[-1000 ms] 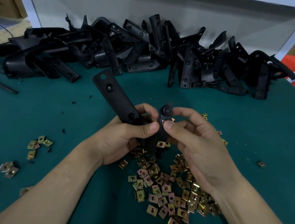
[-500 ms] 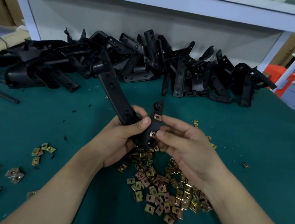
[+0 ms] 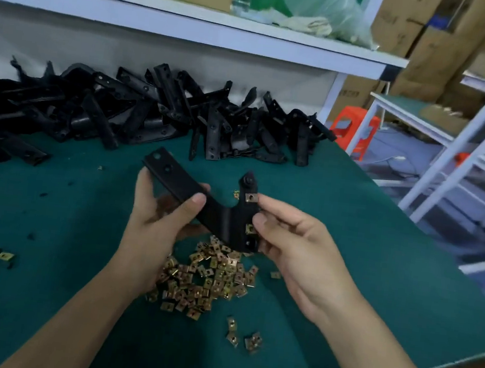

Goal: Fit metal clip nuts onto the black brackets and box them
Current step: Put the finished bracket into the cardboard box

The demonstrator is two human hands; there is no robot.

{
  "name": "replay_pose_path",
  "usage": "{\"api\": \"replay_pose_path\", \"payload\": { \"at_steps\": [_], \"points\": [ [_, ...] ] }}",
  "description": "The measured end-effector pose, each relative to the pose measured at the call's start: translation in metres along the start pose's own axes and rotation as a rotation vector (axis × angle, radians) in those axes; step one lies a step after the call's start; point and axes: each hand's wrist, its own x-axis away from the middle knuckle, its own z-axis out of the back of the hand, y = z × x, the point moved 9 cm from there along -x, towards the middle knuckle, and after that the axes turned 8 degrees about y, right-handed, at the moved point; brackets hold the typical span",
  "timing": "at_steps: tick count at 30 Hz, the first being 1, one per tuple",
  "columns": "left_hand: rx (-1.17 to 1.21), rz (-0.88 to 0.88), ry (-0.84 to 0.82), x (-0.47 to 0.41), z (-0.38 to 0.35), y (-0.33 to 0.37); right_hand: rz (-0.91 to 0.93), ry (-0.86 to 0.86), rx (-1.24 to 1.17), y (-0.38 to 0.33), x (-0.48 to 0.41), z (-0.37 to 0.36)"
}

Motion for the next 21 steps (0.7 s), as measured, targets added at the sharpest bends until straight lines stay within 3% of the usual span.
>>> {"api": "replay_pose_path", "payload": {
  "at_steps": [2, 6, 13, 21],
  "points": [
    [-0.004, -0.1, -0.039, 0.012, -0.021, 0.009, 0.045, 0.07, 0.033, -0.007, 0.013, 0.024],
    [-0.04, -0.127, -0.096, 0.035, -0.069, 0.009, 0.116, 0.213, 0.045, -0.023, 0.043, 0.074],
    [-0.045, -0.014, -0.219, 0.084, -0.166, -0.019, 0.247, 0.441, 0.073, -0.047, 0.116, 0.166],
    [-0.08, 0.194, -0.493, 0.167, -0.275, -0.075, 0.148, 0.813, 0.038, -0.029, 0.223, 0.273]
  ]
}}
